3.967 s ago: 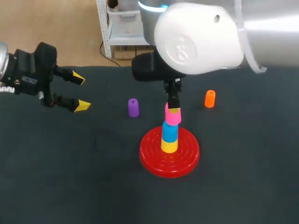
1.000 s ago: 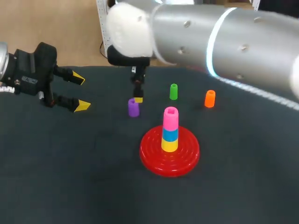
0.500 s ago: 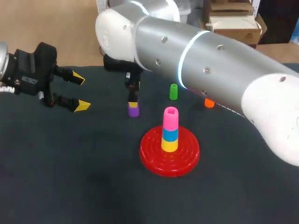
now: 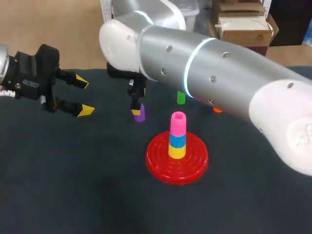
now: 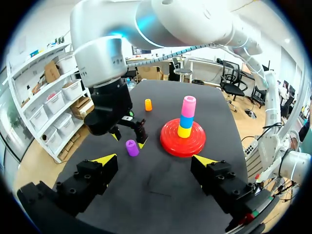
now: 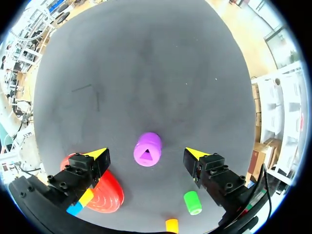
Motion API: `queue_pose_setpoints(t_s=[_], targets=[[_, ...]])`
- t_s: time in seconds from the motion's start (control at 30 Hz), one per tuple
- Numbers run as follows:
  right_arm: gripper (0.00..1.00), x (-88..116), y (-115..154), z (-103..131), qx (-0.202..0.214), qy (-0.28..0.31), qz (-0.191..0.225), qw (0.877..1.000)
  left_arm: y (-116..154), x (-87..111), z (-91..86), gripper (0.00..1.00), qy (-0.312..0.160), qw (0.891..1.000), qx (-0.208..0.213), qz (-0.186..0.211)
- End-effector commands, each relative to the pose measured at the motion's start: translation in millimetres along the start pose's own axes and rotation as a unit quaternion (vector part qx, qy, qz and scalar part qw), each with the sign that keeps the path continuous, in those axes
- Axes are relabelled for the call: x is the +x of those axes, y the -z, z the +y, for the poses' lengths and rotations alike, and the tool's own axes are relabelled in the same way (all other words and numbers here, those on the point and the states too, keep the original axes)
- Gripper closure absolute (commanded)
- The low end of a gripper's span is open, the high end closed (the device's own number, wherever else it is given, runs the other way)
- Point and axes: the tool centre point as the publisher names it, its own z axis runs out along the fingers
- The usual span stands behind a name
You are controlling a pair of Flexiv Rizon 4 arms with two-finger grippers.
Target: Pick up and stack the cylinders on the red base in this order: pink,purple,orange,green
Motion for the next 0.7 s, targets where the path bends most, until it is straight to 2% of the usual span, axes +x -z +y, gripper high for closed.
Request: queue_pose_setpoints(t_s=[0.03,0.6,0.7], targets=[[0.0,-6.4,-0.4,-10.4,-0.017,0.0,0.008,1.0,-0.4,2.0,-0.2,0.0,-0.001,1.0,-0.001,-0.002],[0.0,-6.3,-7.0,-6.6,-0.016,-0.004,0.015,1.0,-0.4,2.0,-0.2,0.0,-0.001,1.0,-0.001,-0.002],[0.15,-6.4,-7.2,-7.4,-0.017,-0.007,0.015,1.0,-0.4,2.0,-0.2,0.0,-0.001,1.0,-0.001,-0.002]])
